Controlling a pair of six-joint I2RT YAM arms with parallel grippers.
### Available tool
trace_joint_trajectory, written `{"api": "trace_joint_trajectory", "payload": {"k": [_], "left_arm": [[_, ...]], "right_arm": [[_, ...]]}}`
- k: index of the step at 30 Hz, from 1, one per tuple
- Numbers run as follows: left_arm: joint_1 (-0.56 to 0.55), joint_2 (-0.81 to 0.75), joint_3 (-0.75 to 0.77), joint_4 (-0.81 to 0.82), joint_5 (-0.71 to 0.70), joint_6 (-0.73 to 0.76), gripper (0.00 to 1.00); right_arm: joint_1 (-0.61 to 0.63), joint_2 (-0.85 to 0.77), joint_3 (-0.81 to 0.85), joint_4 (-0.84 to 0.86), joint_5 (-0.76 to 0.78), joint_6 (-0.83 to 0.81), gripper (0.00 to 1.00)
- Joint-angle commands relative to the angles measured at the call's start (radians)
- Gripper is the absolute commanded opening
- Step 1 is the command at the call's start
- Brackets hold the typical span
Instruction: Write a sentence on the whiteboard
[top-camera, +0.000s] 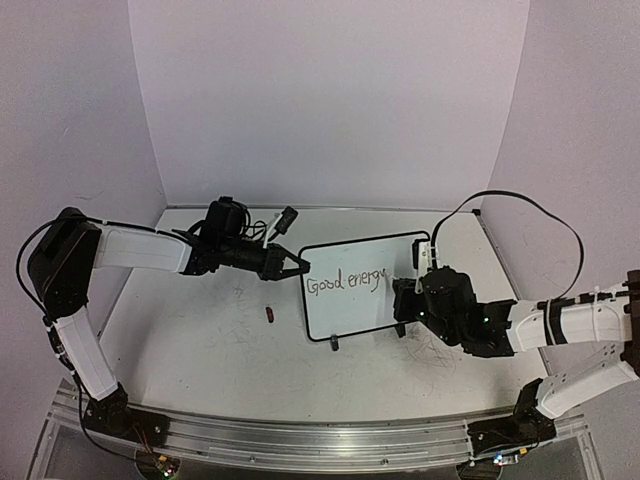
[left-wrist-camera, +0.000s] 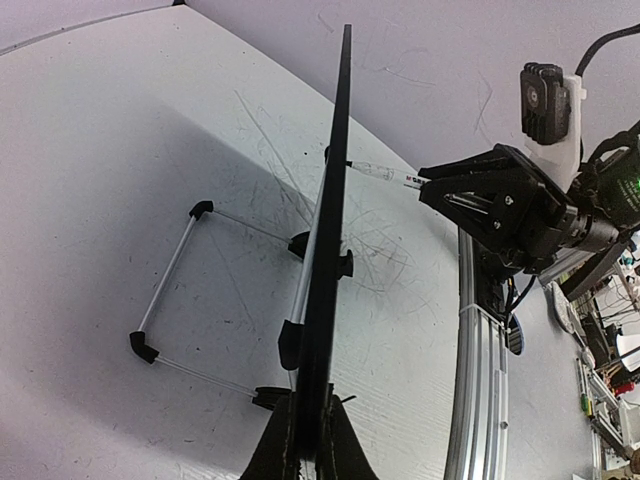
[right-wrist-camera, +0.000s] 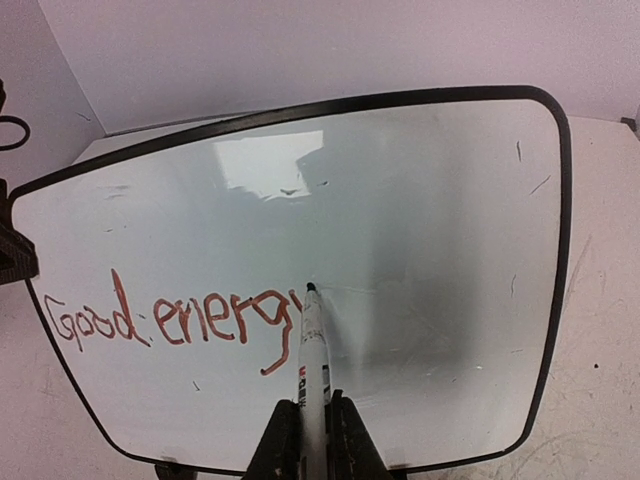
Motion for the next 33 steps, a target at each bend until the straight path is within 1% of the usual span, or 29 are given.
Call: {"api": "trace_joint_trajectory", "payload": {"k": [1,8,33], "left_arm": [[-0.005,-0.034,-0.011,-0.048,-0.050,0.030,0.00],[-0.005,-0.028,-0.007,-0.048,-0.046,0.028,0.00],[-0.005,-0.022,-0.008,-0.048,-0.045,0.026,0.00]], "right_arm": [[-0.007,0.006,0.024,-0.001,0.007,0.004,0.00],[-0.005,0.003,-0.013,-0.025,-0.031,0.043,0.00],[0.024,0.004,-0.050,-0.053,-0.046,0.102,0.00]]}}
